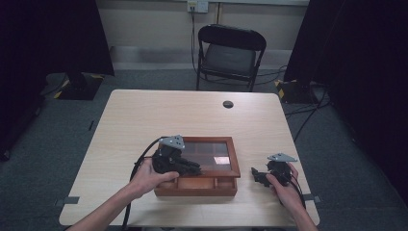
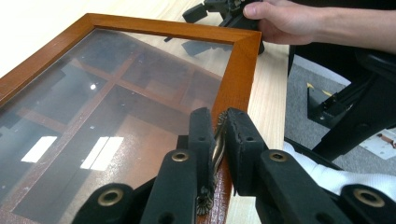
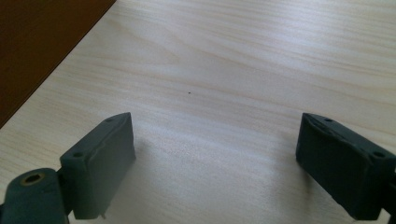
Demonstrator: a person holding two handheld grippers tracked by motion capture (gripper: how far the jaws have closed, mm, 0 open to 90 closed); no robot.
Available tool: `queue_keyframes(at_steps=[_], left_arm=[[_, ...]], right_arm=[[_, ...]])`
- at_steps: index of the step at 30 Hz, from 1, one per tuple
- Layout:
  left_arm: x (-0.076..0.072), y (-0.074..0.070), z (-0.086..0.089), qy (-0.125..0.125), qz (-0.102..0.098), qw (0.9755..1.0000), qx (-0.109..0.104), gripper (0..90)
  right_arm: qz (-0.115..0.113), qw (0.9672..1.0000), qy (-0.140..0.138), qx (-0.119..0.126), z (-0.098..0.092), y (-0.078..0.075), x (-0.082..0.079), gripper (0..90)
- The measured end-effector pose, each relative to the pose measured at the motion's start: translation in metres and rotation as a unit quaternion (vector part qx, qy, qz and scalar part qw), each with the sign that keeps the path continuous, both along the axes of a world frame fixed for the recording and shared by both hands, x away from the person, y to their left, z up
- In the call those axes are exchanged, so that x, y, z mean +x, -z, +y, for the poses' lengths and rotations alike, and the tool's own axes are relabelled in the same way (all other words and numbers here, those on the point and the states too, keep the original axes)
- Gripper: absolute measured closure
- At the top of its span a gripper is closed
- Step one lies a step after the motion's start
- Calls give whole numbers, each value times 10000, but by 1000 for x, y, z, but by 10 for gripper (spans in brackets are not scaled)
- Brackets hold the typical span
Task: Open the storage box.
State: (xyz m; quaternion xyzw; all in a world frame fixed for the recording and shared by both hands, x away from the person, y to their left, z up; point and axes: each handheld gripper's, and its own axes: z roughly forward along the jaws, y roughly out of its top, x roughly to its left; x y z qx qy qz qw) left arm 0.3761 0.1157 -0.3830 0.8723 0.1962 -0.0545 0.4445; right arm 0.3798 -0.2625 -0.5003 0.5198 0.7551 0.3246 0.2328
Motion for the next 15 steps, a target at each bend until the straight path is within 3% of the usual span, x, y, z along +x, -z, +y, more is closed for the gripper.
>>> queue_keyframes(at_steps=[5, 15], left_arm=[[2, -7, 2, -57, -43, 9999, -130, 810], [4, -16, 1, -111, -128, 9998, -62, 809]], right_arm=[[0, 10000, -1, -1, 0, 0, 0, 109], [0, 10000, 0, -1, 0, 0, 0, 109]])
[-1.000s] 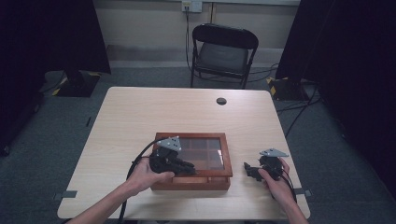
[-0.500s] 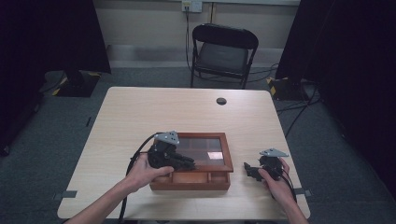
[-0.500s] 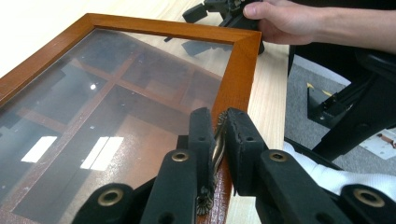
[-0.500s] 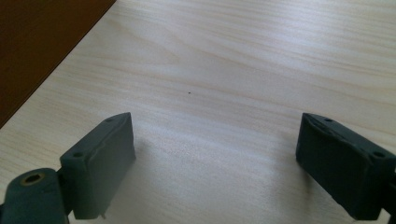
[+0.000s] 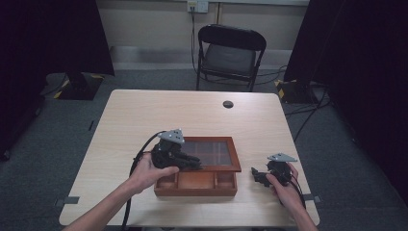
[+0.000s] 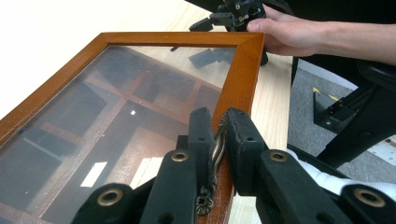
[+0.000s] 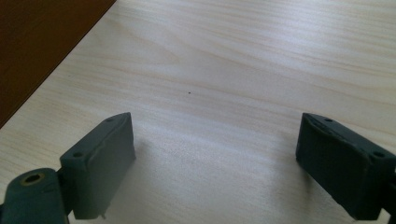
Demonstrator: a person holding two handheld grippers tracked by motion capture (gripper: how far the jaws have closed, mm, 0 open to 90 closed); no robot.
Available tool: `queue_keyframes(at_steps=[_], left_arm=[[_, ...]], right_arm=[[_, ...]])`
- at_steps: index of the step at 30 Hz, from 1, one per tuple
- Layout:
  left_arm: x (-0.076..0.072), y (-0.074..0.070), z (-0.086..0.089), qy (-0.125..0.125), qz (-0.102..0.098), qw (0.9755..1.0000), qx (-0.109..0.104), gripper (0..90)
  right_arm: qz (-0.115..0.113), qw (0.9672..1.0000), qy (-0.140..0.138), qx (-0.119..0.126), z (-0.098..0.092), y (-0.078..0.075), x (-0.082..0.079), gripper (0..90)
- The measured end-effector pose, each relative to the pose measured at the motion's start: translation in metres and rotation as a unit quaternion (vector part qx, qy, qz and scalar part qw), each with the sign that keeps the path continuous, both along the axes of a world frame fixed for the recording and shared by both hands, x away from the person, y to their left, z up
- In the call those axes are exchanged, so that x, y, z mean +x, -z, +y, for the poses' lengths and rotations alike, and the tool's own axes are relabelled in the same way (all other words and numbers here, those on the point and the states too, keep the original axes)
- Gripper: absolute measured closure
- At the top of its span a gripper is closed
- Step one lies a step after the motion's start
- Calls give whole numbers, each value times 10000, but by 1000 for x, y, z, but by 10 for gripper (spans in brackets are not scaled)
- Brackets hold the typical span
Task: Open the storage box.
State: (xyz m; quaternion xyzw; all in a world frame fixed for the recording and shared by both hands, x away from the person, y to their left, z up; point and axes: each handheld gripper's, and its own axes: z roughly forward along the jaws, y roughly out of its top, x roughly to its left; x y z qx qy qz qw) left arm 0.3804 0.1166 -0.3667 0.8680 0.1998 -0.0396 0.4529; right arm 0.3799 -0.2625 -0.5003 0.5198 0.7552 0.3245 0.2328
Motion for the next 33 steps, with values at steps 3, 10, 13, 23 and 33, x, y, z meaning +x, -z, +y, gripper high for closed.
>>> queue_keyframes(at_steps=[3, 10, 13, 23, 33], left_arm=[[1, -2, 1, -15, -1, 10000, -41, 809], [2, -6, 0, -17, -59, 10000, -3, 809], [3, -8, 0, -30, -81, 10000, 34, 809], [8, -15, 2, -44, -110, 9999, -73, 810], [13, -23, 2, -87, -158, 9998, -86, 810]], right_arm=[[0, 10000, 0, 0, 0, 0, 0, 108], [1, 10000, -1, 0, 0, 0, 0, 109], [1, 10000, 0, 0, 0, 0, 0, 109], [9, 10000, -21, 2, 0, 0, 0, 107], [8, 10000, -22, 2, 0, 0, 0, 107]])
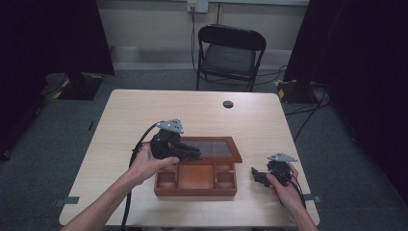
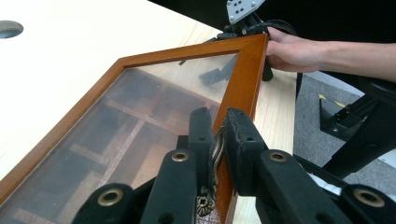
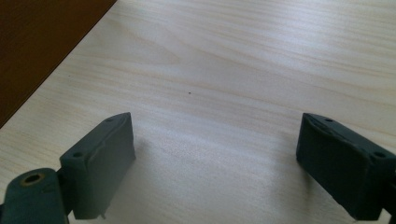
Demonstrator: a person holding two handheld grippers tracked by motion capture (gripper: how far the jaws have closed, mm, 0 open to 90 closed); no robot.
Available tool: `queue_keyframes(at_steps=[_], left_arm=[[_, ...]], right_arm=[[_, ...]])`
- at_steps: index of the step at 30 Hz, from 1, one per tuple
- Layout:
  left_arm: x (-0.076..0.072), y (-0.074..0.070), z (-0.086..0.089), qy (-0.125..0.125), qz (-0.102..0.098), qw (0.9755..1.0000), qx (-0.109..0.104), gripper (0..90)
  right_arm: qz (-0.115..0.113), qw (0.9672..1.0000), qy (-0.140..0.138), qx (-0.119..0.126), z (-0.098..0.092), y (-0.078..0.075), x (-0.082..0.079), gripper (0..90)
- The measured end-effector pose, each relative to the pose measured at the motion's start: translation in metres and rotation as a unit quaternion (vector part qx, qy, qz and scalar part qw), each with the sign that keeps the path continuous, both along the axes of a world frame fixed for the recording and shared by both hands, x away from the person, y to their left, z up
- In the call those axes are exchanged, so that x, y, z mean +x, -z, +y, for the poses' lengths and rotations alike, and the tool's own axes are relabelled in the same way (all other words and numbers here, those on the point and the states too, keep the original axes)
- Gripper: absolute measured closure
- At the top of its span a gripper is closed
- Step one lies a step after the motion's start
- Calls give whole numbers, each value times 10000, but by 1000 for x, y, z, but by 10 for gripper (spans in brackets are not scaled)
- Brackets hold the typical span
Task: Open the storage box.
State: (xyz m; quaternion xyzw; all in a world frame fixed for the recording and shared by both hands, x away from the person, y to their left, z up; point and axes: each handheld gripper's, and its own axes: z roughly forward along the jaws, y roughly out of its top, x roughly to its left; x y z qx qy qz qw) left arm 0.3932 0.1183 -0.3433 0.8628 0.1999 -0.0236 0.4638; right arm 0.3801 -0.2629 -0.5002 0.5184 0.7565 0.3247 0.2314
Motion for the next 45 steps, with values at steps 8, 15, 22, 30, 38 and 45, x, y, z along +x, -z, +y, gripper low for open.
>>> queue_keyframes(at_steps=[8, 15, 22, 30, 38, 45], left_arm=[[4, -6, 0, -74, -34, 10000, -2, 810], [8, -12, 1, -108, -57, 9999, -30, 811], [14, -17, 1, -127, -34, 9999, -53, 813], [17, -22, 1, -144, -84, 9999, -27, 815], [21, -25, 1, -163, -86, 9998, -44, 817], [25, -29, 1, -194, -88, 9998, -62, 819]], right_arm=[[-1, 10000, 1, 0, 0, 0, 0, 107], [2, 10000, 2, 2, 0, 0, 0, 107], [1, 10000, 0, 0, 0, 0, 0, 107], [0, 10000, 1, 1, 0, 0, 0, 107], [1, 10000, 0, 1, 0, 0, 0, 107], [1, 10000, 0, 1, 0, 0, 0, 108]])
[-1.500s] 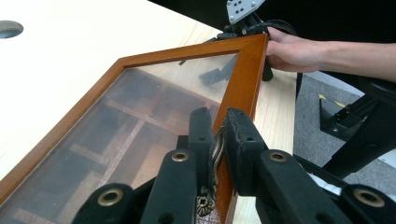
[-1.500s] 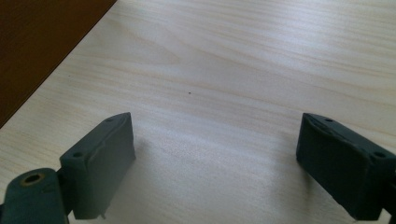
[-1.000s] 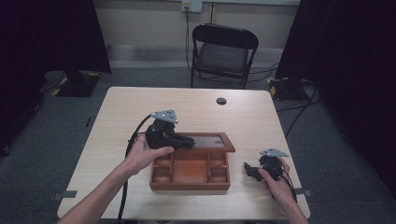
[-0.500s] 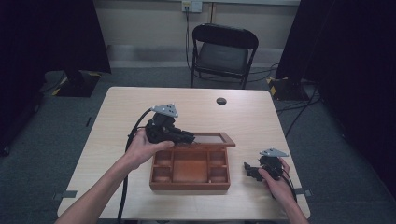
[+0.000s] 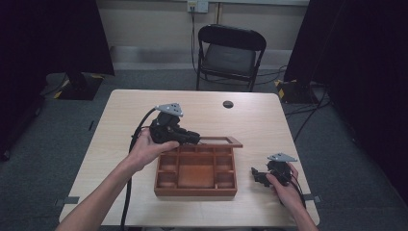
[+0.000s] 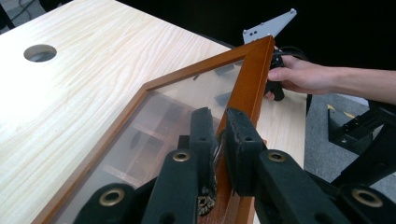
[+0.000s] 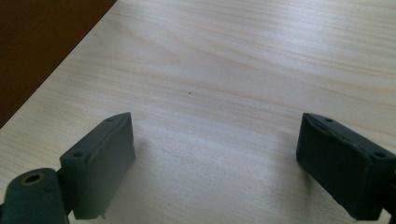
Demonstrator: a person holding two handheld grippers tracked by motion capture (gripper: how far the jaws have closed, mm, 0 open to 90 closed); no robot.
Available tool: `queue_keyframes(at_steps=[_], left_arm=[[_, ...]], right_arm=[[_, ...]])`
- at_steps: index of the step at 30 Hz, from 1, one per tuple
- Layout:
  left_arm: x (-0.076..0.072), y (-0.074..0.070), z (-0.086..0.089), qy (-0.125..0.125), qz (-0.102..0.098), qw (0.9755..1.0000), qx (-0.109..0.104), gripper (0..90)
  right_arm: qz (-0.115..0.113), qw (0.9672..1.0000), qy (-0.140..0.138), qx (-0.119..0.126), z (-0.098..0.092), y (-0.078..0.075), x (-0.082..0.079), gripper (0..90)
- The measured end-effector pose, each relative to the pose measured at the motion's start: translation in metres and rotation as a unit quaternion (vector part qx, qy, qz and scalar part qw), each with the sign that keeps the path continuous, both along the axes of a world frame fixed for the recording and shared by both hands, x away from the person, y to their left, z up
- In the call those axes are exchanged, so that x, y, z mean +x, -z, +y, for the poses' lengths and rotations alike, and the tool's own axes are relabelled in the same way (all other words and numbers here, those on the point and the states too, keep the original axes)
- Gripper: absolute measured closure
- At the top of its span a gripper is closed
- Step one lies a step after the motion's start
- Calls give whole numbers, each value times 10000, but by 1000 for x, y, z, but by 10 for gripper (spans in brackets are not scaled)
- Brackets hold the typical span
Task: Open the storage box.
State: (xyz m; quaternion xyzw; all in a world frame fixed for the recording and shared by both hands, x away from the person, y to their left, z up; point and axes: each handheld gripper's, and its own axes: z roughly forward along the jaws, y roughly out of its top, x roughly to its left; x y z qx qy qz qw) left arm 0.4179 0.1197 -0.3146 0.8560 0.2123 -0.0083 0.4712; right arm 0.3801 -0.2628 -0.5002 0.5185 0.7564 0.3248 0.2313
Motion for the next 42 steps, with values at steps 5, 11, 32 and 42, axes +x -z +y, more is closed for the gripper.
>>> queue_keyframes(at_steps=[5, 11, 32, 42], left_arm=[[3, -1, 2, -20, 16, 10000, -66, 820], [4, -2, 2, -81, 6, 9999, -119, 822], [10, -5, 5, -185, -42, 9995, -268, 826], [13, -7, 5, -231, -44, 9992, -311, 832]], right_arm=[[1, 10000, -1, 1, 0, 0, 0, 108], [1, 10000, -2, 0, 0, 0, 0, 107], [0, 10000, -2, 2, 0, 0, 0, 107], [1, 10000, -2, 2, 0, 0, 0, 107]])
